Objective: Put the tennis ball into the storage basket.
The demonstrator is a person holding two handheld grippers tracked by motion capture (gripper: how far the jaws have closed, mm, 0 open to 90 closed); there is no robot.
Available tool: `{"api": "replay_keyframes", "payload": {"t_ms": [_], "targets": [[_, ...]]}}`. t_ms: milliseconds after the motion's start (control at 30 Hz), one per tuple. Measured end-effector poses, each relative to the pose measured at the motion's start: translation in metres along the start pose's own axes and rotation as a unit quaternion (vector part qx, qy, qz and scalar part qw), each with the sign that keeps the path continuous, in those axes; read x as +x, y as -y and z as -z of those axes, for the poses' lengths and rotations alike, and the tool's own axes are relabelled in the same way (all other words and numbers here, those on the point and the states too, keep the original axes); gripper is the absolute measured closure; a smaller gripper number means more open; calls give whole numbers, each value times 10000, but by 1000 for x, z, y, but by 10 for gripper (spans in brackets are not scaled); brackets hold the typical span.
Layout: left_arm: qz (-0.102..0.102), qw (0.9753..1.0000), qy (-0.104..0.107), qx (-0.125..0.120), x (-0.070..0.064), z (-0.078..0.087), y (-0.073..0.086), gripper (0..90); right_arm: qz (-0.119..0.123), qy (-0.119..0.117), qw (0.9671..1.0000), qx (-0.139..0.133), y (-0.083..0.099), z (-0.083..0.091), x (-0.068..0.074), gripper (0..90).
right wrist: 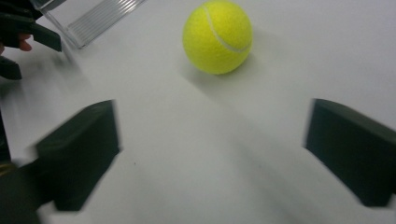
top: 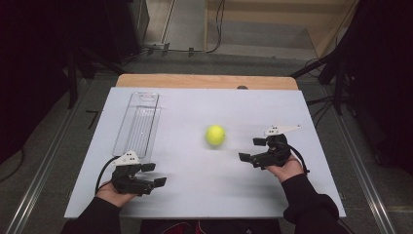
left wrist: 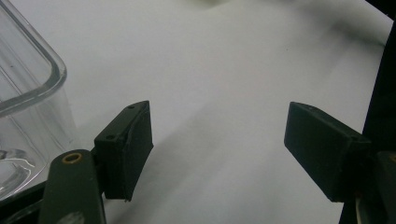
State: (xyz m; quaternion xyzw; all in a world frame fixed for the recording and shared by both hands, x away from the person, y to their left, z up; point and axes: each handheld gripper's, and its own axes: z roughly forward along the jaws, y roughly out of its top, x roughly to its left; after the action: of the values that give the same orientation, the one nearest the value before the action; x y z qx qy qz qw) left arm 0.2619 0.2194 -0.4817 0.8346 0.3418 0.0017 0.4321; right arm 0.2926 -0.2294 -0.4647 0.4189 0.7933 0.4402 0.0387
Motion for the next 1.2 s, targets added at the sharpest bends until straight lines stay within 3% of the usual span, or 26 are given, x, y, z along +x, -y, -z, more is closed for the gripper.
{"api": "replay_keyframes", "payload": {"t_ms": [67, 300, 1200], "targets": [[3, 10000, 4, 4, 0, 0, 0, 240, 120, 106, 9999, -67, -2, -2, 2, 0], [-2, 10000, 3, -7, 0, 0, 0, 240, 31, 161, 9998, 79, -10, -11, 1, 0], [9, 10000, 15, -8, 0, 0, 0, 240, 163, 88, 9997, 153, -38, -29, 4, 0]]}}
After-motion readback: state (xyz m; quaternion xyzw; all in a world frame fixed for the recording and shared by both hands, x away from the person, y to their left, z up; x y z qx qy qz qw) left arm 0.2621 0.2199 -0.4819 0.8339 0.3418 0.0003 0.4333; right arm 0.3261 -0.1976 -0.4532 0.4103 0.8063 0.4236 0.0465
